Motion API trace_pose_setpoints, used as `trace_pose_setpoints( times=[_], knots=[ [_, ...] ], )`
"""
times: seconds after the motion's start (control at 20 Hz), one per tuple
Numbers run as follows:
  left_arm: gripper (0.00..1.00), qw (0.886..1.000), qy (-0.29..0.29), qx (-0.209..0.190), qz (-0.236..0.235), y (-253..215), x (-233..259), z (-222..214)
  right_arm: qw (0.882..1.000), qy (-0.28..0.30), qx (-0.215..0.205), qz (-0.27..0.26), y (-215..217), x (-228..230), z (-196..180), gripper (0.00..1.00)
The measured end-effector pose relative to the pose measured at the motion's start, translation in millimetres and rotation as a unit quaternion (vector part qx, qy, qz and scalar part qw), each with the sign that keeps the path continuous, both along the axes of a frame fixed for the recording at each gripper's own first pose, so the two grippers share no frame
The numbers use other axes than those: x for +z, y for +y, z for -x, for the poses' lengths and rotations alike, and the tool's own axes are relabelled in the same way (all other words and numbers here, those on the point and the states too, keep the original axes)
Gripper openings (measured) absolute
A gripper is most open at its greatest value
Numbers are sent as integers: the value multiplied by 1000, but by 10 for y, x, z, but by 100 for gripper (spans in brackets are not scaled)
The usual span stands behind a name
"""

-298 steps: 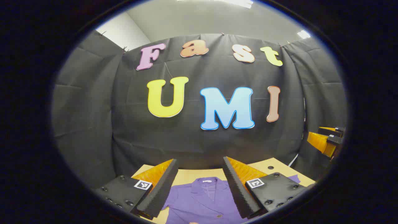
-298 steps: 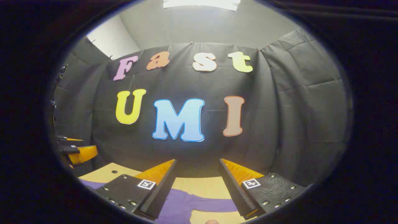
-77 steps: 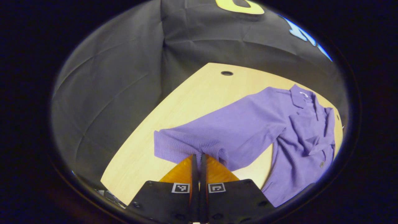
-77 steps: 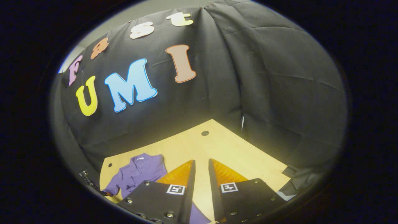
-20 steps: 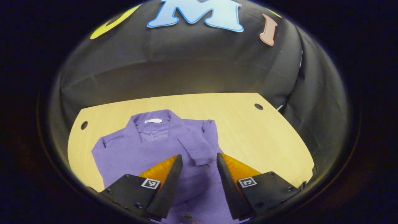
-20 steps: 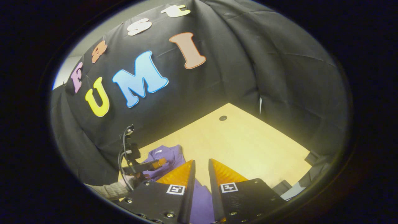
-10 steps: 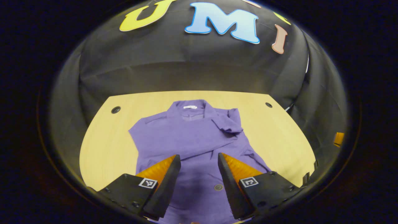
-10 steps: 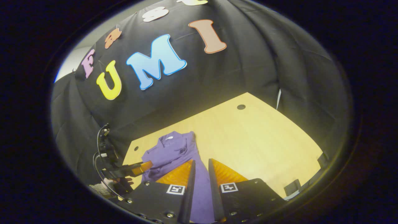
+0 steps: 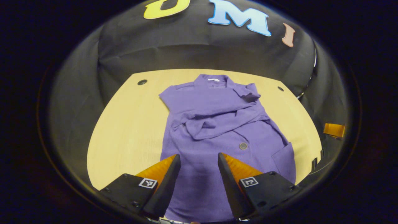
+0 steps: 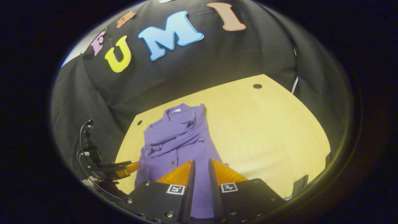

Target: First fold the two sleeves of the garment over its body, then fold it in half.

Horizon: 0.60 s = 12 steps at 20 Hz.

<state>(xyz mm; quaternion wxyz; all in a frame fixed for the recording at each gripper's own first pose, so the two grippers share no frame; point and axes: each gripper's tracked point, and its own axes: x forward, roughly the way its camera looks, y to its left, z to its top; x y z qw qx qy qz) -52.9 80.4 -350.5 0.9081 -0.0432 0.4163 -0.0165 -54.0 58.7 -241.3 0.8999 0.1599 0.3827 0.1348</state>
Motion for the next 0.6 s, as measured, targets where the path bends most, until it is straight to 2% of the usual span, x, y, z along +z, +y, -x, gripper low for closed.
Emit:
trace_pose_setpoints(
  times=[0.3,0.6],
  knots=[
    [82,999,43,9,-6,196,-219,533,998,46,45,13,221,-378,133,27],
    [84,995,99,-7,-10,247,-511,969,992,96,79,37,381,-766,359,31]
  ],
)
